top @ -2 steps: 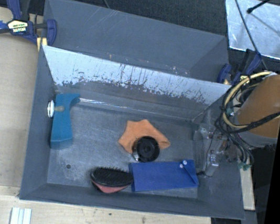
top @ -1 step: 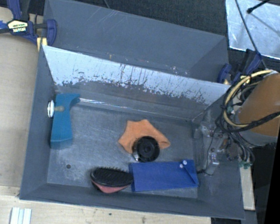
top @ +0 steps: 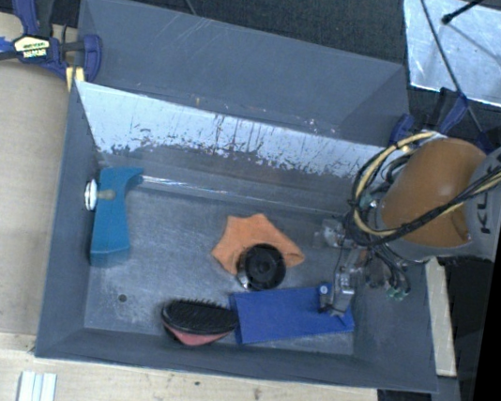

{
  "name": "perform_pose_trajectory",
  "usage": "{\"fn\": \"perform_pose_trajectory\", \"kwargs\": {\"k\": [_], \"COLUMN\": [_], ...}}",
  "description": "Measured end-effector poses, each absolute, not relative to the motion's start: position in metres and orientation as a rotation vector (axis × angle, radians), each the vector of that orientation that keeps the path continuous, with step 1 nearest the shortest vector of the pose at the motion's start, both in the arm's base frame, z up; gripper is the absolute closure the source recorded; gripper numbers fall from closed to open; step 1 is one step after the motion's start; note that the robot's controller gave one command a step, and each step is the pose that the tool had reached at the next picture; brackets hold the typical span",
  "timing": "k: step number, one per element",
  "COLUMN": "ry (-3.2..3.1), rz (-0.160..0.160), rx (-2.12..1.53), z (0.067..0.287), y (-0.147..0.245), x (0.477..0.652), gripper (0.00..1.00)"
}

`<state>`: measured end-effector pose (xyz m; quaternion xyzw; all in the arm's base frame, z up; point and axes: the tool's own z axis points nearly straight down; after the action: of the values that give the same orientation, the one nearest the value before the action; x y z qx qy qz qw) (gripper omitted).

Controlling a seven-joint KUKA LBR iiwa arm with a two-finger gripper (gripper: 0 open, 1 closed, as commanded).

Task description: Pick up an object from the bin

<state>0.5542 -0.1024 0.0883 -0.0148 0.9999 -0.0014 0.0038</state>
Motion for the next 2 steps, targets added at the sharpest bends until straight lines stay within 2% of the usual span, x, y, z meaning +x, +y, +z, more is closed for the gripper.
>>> {"fn": "perform_pose_trajectory", "kwargs": {"k": [1, 2], "ry": [3.142, 3.126], "rz": [-0.006, -0.002], "rx": [-0.043, -0.268], "z": [0.079, 0.074], "y": [-0.059, -0.066], "x": [0.559, 0.601], "gripper": [0.0, 1.0]}}
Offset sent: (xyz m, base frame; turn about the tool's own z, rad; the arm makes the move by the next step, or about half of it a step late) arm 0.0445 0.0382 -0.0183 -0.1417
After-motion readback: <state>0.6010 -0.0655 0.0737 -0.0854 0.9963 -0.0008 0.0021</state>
